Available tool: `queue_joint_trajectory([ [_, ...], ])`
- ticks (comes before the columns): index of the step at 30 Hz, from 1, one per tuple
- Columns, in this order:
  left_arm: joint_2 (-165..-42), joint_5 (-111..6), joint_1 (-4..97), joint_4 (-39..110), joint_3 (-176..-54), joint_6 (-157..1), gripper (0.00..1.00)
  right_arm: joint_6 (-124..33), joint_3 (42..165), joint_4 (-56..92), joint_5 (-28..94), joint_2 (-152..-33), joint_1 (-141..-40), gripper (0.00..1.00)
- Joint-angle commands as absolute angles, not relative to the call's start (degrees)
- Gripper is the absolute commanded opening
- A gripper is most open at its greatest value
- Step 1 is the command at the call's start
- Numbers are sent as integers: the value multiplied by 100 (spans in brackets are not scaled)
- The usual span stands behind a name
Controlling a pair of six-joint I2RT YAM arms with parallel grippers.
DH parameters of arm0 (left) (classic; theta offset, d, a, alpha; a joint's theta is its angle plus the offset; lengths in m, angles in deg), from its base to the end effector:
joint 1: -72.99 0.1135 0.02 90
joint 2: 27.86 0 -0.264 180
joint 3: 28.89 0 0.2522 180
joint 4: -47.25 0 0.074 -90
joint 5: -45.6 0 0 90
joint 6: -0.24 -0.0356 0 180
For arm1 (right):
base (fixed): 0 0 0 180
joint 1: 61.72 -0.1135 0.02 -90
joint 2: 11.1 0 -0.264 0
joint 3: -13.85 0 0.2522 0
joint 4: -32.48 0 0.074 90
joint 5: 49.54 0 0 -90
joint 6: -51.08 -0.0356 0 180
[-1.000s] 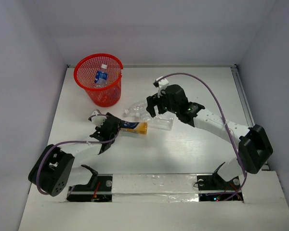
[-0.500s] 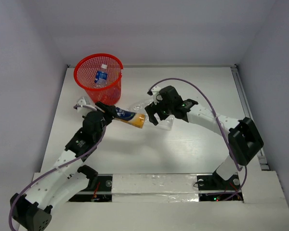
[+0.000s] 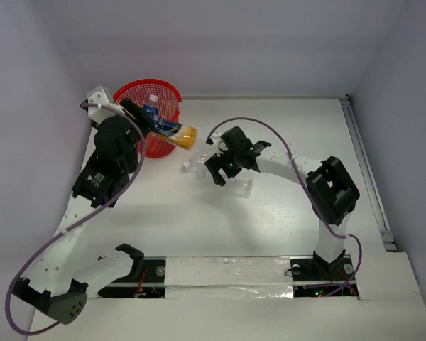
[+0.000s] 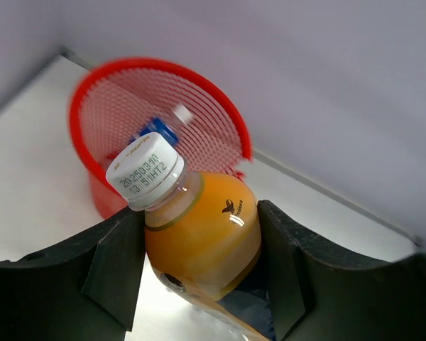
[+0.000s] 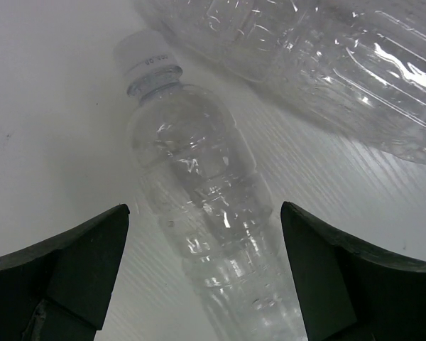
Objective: Put the plastic bottles in the bin
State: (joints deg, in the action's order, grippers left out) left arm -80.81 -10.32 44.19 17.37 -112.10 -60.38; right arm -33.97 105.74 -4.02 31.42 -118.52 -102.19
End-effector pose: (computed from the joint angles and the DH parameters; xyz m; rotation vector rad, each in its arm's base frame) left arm 0.1693 -0.0703 0.4520 -0.4719 1.5026 -0.3335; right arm 0.3077 0.2698 0.2118 -1.0360 2.2979 0.4541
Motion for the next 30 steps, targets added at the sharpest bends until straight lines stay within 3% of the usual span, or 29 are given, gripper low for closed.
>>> queue_joint_trajectory([
  [1,-8689,-720,4906,1494,-11910,-6831,35,-3409,10733,-405,2912,-11859,-10233,93],
  [5,-9437,-1145,5716,1398,-12640,-6972,35,-3541,10584,-334,2807,-11877,-10233,92],
  [10,-10492,-399,5918,862,-14037,-7219,35,-3787,10189,78,2631,-11684,-10285,91],
  [15,-11494,295,5919,573,-14986,-7438,34,-3875,9960,307,2560,-11552,-10338,83],
  [21,-11900,1402,5919,1035,-14751,-8079,32,-4068,9854,387,2517,-11473,-10391,70],
  [30,-11768,2387,5919,3185,-14409,-9640,25,-4138,9696,563,2411,-11165,-10391,68],
])
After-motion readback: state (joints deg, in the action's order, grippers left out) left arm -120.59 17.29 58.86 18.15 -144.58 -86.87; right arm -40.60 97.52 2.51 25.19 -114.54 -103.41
